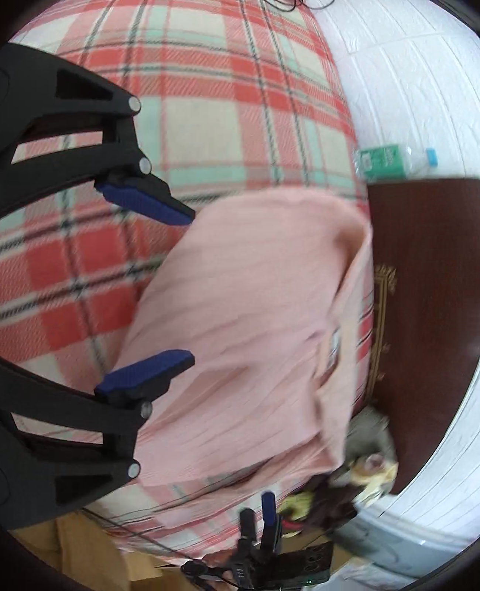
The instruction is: Fold clothes
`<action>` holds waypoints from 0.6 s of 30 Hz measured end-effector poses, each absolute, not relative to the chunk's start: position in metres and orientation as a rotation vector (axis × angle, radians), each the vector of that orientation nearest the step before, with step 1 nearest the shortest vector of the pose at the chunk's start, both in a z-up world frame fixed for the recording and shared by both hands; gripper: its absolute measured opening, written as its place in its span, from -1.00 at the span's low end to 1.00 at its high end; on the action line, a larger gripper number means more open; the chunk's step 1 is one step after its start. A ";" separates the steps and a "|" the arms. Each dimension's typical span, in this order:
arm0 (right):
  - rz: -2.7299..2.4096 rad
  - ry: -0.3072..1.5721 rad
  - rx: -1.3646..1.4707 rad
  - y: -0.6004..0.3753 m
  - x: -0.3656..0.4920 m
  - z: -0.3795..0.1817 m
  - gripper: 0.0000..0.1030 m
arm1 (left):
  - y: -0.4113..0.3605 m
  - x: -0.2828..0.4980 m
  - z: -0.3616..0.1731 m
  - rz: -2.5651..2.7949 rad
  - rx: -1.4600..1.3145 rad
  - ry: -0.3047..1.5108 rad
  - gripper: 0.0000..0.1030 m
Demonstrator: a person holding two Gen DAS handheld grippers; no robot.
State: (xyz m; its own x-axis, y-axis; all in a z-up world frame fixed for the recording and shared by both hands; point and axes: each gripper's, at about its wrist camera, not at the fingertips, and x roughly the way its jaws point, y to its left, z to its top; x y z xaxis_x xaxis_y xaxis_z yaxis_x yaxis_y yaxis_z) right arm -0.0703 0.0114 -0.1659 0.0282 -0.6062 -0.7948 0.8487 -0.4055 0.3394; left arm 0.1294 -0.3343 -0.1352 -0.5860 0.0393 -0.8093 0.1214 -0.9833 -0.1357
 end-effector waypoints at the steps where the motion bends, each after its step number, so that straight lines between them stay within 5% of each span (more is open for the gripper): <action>1: -1.587 0.347 1.150 0.003 -0.050 -0.172 0.39 | -0.326 0.130 -0.139 -2.756 1.406 0.279 0.39; 5: -1.571 0.365 1.190 -0.004 -0.021 -0.191 0.39 | -0.312 0.109 -0.163 -2.658 1.451 0.160 0.35; 9: -1.557 0.380 1.231 -0.011 0.008 -0.210 0.39 | -0.341 0.100 -0.159 -2.592 1.456 0.157 -0.61; 13: -1.565 0.339 1.227 -0.016 0.018 -0.214 0.39 | -0.397 0.095 -0.115 -2.351 1.215 -0.007 -0.66; 15: -1.569 0.297 1.216 -0.015 0.019 -0.211 0.39 | -0.423 0.099 -0.098 -2.305 1.195 0.058 -0.60; 18: -1.600 0.292 1.209 -0.017 0.021 -0.212 0.39 | -0.420 0.123 -0.099 -2.363 1.206 0.171 -0.20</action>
State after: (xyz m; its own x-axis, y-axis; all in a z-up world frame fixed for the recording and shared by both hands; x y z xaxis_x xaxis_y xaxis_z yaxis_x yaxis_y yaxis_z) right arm 0.0209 -0.0166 -0.2117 0.0728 -0.5848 -0.8079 0.8328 -0.4101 0.3719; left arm 0.1232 -0.4201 -0.0989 -0.4973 -0.3579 -0.7903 0.4680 -0.8777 0.1029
